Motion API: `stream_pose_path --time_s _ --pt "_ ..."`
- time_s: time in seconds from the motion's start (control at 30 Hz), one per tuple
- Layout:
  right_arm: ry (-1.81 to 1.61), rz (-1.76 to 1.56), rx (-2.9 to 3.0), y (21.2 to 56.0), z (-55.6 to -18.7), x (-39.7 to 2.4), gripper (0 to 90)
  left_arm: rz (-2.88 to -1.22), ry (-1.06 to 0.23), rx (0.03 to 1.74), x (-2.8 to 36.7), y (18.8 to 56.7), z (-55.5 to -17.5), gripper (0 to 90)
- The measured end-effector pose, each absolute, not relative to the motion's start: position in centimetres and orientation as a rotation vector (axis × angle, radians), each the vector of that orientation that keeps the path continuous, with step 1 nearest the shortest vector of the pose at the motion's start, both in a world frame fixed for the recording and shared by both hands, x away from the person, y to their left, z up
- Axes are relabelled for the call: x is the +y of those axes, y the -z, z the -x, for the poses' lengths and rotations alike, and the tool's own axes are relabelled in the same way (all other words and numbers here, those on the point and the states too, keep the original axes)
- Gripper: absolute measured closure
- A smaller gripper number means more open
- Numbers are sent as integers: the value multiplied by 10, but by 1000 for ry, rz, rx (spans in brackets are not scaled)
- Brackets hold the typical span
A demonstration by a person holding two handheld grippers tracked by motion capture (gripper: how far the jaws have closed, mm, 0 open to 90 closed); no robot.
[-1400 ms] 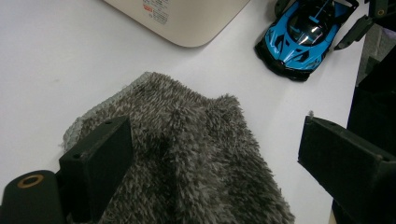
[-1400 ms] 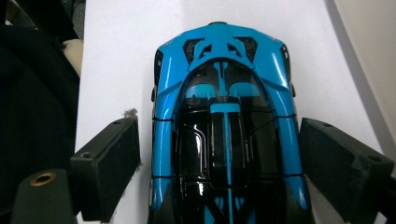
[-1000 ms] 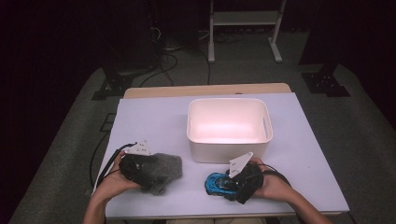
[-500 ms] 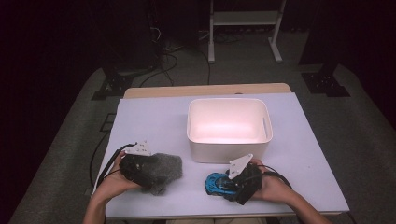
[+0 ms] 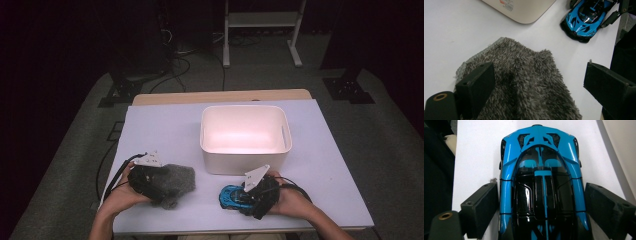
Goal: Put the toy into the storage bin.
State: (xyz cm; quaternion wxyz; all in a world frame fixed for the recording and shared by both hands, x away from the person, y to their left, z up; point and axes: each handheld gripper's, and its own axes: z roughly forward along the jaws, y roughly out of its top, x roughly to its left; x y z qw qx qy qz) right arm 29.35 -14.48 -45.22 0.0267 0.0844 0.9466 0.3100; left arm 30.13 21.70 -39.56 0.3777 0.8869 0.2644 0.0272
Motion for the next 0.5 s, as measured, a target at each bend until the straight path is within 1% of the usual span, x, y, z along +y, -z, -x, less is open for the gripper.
stream_pose_path --time_s 0.27,0.4,0.5 --pt "-923 -266 2936 450 -294 -143 154 -2270 -72 674 216 395 -301 98" --pt "-898 -281 2941 447 -294 -141 223 -2269 -71 673 217 395 -301 98" --pt "-900 -273 2940 446 -293 -141 245 -2268 -71 675 217 395 -301 98"
